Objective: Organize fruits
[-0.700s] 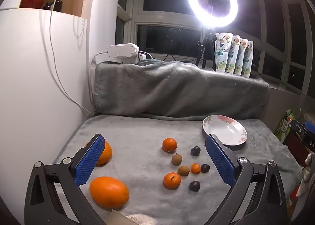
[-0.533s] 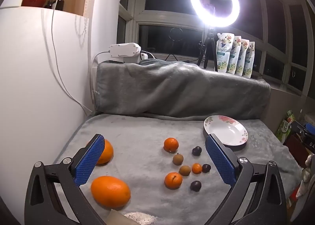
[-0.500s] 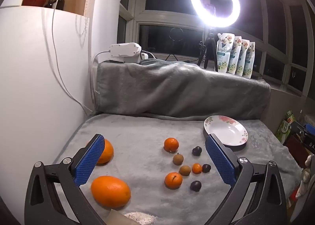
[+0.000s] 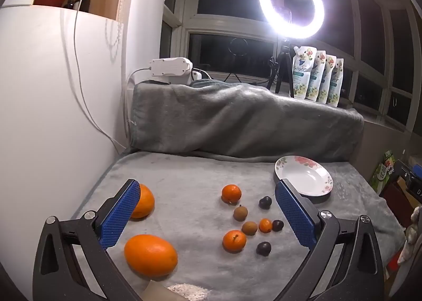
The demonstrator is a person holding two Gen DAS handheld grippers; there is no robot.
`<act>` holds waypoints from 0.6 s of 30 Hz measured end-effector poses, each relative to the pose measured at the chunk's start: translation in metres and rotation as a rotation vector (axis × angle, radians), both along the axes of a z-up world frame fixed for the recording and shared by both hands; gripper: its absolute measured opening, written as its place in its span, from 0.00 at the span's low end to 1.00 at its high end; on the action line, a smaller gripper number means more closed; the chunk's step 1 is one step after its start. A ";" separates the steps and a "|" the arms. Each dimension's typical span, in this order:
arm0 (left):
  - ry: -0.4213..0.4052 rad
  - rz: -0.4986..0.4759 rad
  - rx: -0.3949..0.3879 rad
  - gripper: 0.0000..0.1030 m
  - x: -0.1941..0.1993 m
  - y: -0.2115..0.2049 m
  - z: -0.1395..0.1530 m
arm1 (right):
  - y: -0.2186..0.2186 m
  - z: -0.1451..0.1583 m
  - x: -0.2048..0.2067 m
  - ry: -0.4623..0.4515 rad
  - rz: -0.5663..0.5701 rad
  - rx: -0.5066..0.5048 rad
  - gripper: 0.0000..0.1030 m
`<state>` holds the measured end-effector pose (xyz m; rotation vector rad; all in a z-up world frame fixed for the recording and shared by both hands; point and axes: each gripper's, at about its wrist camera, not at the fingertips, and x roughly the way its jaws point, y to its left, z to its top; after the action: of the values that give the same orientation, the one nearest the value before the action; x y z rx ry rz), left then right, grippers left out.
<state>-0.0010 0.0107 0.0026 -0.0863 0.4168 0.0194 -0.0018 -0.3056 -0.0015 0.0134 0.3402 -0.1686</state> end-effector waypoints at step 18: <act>0.000 0.004 -0.006 0.99 -0.002 0.000 -0.001 | 0.001 0.004 -0.002 -0.005 -0.007 0.001 1.00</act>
<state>-0.0034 0.0104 0.0014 -0.0936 0.4165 0.0225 -0.0042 -0.3046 0.0021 0.0160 0.3351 -0.1757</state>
